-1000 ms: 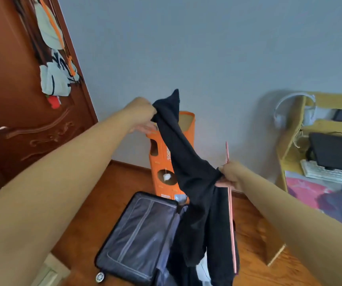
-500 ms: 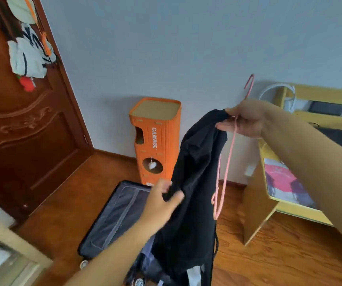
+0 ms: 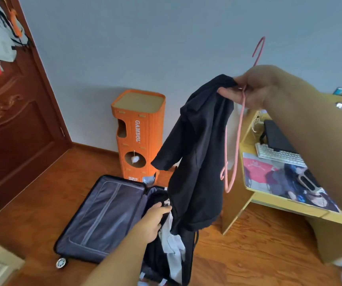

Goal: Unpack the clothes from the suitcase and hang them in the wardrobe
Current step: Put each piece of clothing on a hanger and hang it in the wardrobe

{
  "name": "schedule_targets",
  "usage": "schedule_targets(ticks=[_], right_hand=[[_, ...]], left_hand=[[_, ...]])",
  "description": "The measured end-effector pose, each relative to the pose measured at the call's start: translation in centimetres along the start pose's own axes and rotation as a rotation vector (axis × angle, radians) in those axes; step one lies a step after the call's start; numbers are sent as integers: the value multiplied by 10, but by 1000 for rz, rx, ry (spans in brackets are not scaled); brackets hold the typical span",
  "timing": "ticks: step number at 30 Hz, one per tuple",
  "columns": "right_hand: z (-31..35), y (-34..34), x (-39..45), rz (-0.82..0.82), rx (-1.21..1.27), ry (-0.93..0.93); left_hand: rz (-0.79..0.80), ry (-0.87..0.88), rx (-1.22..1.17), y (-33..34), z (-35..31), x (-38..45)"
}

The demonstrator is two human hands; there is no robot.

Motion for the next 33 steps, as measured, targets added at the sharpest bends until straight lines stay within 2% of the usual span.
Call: schedule_targets(ticks=[5,11,15,17,20,22,25,27,30,33], right_hand=[[14,7,-11,-47,-50,-42],[34,-1,-21,-59,-16,-93],[43,-6,-20,-70,-15,-119],[43,-12,-12,-89,-39,-123],[20,-17,14,-78,-118,-60],[-10,-13,38,-40,-226,-7],[-60,-2,77,-6,-410,49],[-86,5,96,3,-546,52],[-114,21,111,77,-809,-17],[-140,33,99,197,-912,-70]], left_hand=[[100,60,-128,47,-26,9],[50,142,-158,55,-46,13],[73,146,-161,55,-50,15],[17,192,-132,34,-54,11],[-202,232,-43,-38,-68,-13],[-240,222,-78,-76,-86,-45],[-8,307,-206,-78,-146,-107],[155,389,-178,-58,-189,-152],[245,406,-21,-29,-227,-181],[241,379,-78,2,-248,-175]])
Point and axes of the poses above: each hand's wrist, its own x-axis towards the middle knuckle, its own y-axis out of the palm, z = x × y, the point moved 9 cm from there along x, towards the middle knuckle, and after that the axes turned 4 degrees about y, right-handed, at the moved point
